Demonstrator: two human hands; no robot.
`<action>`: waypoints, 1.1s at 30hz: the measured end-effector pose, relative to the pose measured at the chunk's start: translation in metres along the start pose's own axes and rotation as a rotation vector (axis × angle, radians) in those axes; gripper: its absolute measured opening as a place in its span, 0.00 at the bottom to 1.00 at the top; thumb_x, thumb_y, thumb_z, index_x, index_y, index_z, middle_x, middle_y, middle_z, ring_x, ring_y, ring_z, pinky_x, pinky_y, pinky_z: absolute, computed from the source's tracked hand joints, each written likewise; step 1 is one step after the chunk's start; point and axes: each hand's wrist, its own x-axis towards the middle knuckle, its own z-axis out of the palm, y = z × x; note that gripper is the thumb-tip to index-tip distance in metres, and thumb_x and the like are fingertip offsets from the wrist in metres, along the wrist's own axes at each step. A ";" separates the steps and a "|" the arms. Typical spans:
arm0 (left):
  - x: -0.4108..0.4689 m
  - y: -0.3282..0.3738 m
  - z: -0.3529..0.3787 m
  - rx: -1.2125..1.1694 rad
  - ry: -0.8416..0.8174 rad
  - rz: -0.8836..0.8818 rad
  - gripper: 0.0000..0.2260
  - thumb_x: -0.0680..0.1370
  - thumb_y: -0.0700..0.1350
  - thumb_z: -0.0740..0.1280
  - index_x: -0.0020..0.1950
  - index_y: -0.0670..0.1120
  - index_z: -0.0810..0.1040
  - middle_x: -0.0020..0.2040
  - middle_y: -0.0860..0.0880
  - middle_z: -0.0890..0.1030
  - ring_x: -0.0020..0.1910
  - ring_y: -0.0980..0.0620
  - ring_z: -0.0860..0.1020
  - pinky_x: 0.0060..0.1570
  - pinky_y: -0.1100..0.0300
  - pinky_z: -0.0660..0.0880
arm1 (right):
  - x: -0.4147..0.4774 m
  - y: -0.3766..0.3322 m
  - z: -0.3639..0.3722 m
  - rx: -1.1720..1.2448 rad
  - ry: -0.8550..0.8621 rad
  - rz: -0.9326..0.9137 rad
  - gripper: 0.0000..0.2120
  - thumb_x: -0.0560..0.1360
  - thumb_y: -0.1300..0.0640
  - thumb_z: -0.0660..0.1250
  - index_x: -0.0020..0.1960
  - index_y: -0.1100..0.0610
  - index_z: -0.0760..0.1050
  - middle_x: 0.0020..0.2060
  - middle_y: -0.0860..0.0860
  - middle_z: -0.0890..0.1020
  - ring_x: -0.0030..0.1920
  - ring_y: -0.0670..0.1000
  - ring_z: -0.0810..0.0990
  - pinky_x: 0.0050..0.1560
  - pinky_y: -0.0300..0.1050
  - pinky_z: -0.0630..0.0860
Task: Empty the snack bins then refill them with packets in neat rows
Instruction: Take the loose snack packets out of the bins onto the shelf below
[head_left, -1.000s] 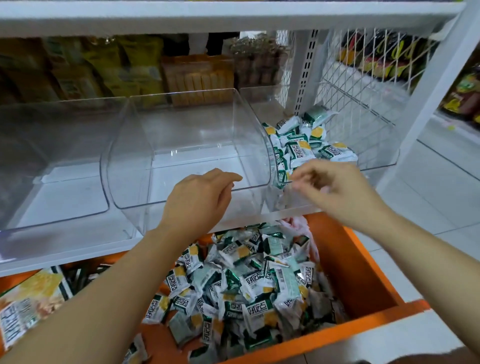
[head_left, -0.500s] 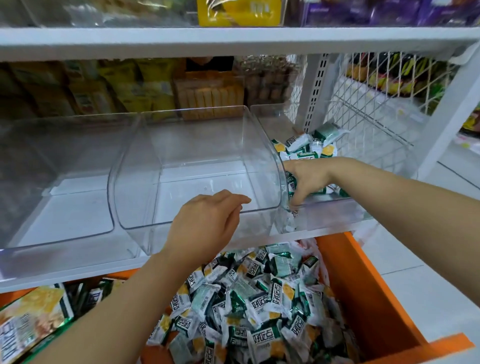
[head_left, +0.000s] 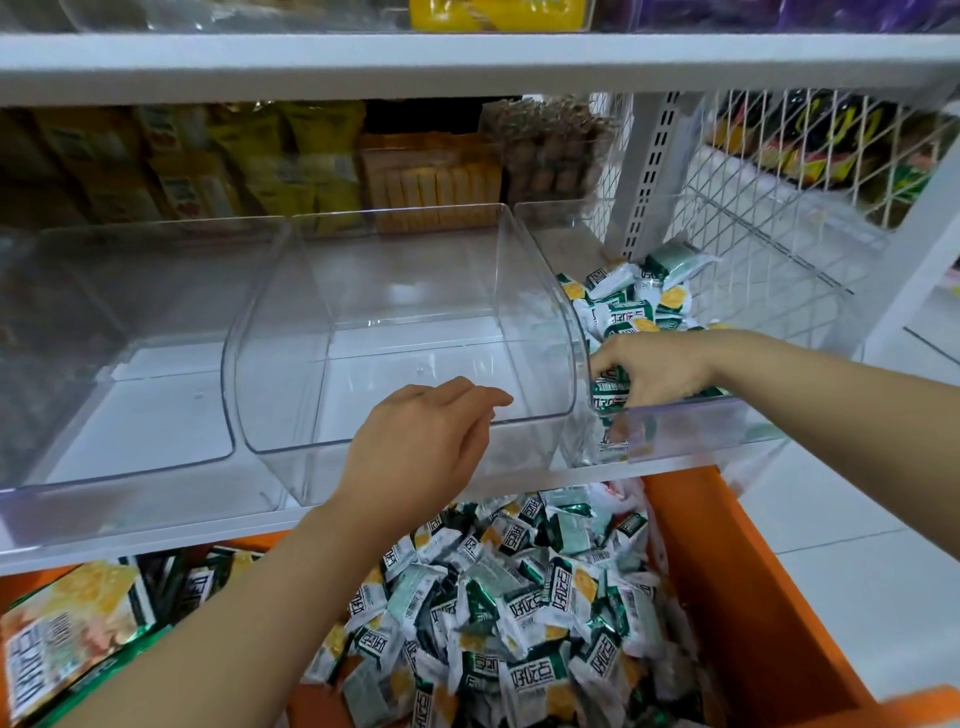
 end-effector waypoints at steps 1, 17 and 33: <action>0.000 0.000 0.000 -0.001 -0.002 -0.003 0.16 0.79 0.48 0.55 0.57 0.51 0.80 0.44 0.55 0.83 0.33 0.49 0.79 0.35 0.60 0.74 | 0.000 0.001 0.001 0.008 -0.017 0.005 0.42 0.57 0.48 0.82 0.68 0.52 0.70 0.63 0.47 0.73 0.62 0.47 0.72 0.60 0.39 0.67; -0.001 0.001 -0.002 0.006 -0.027 -0.036 0.16 0.79 0.49 0.54 0.57 0.52 0.80 0.44 0.55 0.83 0.33 0.48 0.79 0.34 0.59 0.74 | -0.087 -0.004 -0.021 0.208 0.541 -0.039 0.15 0.65 0.56 0.78 0.46 0.47 0.75 0.46 0.53 0.78 0.46 0.55 0.76 0.46 0.35 0.71; -0.001 0.010 -0.007 -0.021 -0.067 -0.088 0.16 0.79 0.49 0.55 0.59 0.50 0.79 0.51 0.50 0.83 0.42 0.44 0.81 0.41 0.51 0.78 | -0.091 -0.053 0.136 0.165 0.209 -0.062 0.34 0.69 0.46 0.74 0.71 0.47 0.67 0.65 0.51 0.67 0.67 0.52 0.65 0.66 0.45 0.65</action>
